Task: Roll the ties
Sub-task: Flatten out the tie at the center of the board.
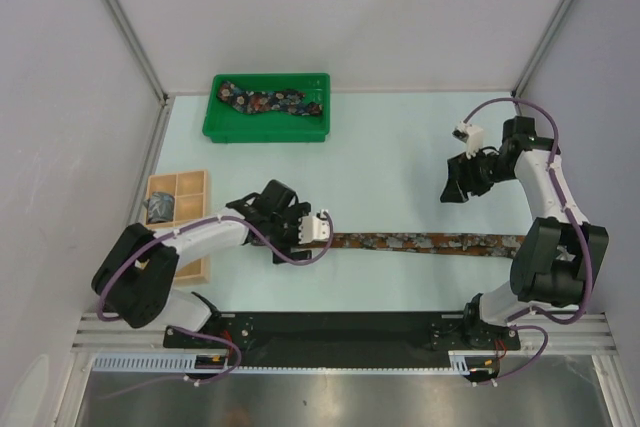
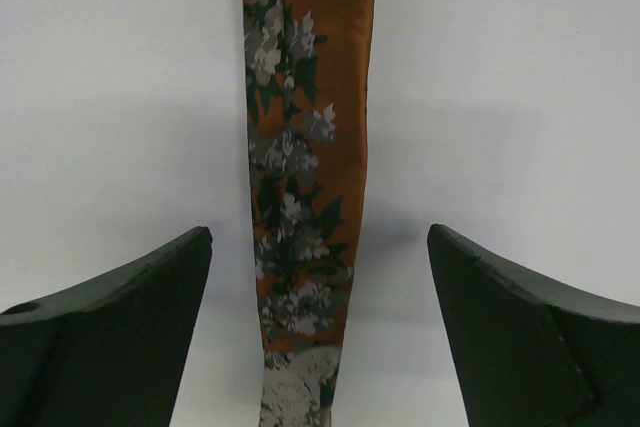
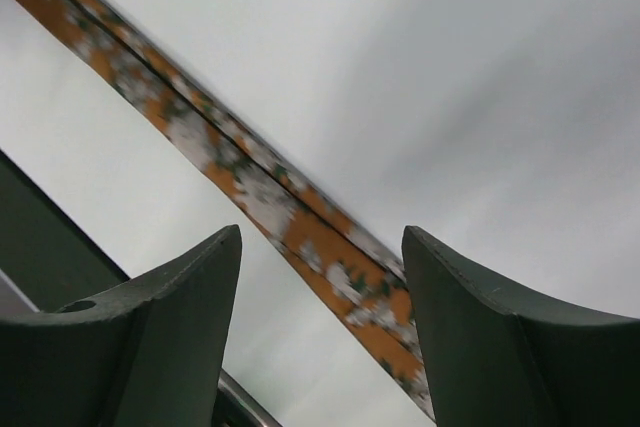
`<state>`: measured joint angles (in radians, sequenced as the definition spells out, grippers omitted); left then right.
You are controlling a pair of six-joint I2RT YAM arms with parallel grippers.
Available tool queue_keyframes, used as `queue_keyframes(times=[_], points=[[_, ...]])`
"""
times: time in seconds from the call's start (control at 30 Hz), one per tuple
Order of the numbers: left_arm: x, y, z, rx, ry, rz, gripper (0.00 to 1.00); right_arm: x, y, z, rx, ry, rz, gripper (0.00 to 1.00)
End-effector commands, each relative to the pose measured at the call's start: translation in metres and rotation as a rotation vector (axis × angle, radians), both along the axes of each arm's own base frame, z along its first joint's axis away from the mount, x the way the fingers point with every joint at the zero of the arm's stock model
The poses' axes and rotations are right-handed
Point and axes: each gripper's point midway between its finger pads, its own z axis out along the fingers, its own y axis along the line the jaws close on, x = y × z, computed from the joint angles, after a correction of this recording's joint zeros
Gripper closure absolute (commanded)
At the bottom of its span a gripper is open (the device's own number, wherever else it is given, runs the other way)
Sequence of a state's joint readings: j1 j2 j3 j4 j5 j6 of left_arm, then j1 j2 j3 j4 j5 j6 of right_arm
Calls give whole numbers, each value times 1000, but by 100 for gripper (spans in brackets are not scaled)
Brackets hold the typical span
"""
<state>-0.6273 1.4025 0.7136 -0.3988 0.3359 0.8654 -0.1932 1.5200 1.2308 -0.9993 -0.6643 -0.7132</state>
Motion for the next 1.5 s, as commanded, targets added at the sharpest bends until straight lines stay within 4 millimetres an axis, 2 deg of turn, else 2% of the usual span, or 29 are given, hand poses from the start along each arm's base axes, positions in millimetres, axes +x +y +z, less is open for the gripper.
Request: queue_keyframes(times=[0.0,0.03,0.07,0.2,0.23,0.4,0.5,0.53,0.57,0.6,0.63,0.67,0.7,0.77,0.8,0.83,0.9,0.93,0.97,1.0,1.1,1.13,1.2,1.23,1.3,1.33,1.37,1.43,1.47], points=[[26,-31,7,-23,-84,-37,11,14,32,41,168,-70,-51,29],[25,-35,5,-20,-72,-44,16,12,38,41,187,-66,-49,30],[28,-40,8,-28,-71,-45,17,7,43,39,219,-37,-61,29],[28,-48,-2,-16,-30,-52,21,3,58,33,258,-22,-63,29],[27,-48,-4,-12,-24,-55,25,0,63,32,262,-17,-53,29],[22,-44,-10,6,-6,-56,47,-11,80,18,287,40,-41,29],[17,-40,-11,7,-1,-52,52,-15,96,15,310,61,-31,29],[15,-39,-11,6,3,-52,50,-14,97,14,315,64,-39,29],[16,-40,-2,-11,-14,-51,44,-18,114,15,319,60,12,29],[15,-37,2,-18,-12,-41,34,-19,121,14,327,75,8,30],[15,-37,8,-34,-17,-39,29,-22,127,12,329,90,12,31],[15,-35,23,-69,-43,-33,26,-19,134,13,337,71,21,31],[16,-24,26,-69,-32,-8,23,-23,148,12,341,76,51,32],[15,-11,34,-75,-48,-16,22,-19,164,10,362,80,37,35],[15,4,41,-72,-54,11,21,-26,181,10,364,87,76,37],[15,14,42,-59,-65,0,21,-25,188,7,353,88,67,41],[12,39,40,-34,-64,33,20,-21,203,1,343,79,80,48],[10,48,35,-16,-71,21,20,-26,216,2,353,90,106,51],[10,55,34,-8,-75,25,20,-21,226,6,382,89,93,54],[11,66,32,-2,-72,51,19,-19,233,-1,391,119,90,60],[14,84,29,5,-82,69,18,-20,270,6,463,161,105,67],[14,86,29,-6,-85,62,17,-20,279,-6,467,202,101,68],[18,93,28,-17,-82,81,16,-25,309,1,515,241,124,73],[18,92,29,-32,-85,61,16,-23,320,-13,517,278,123,74],[18,95,28,-39,-85,55,17,-34,348,-14,551,346,144,77],[18,94,28,-45,-91,37,17,-33,361,-8,571,353,156,78],[16,93,27,-50,-91,23,17,-32,371,-21,568,388,149,79],[14,92,25,-54,-96,-2,17,-35,391,-17,601,428,154,83],[14,91,24,-60,-94,-9,17,-35,396,-31,589,460,141,83]])
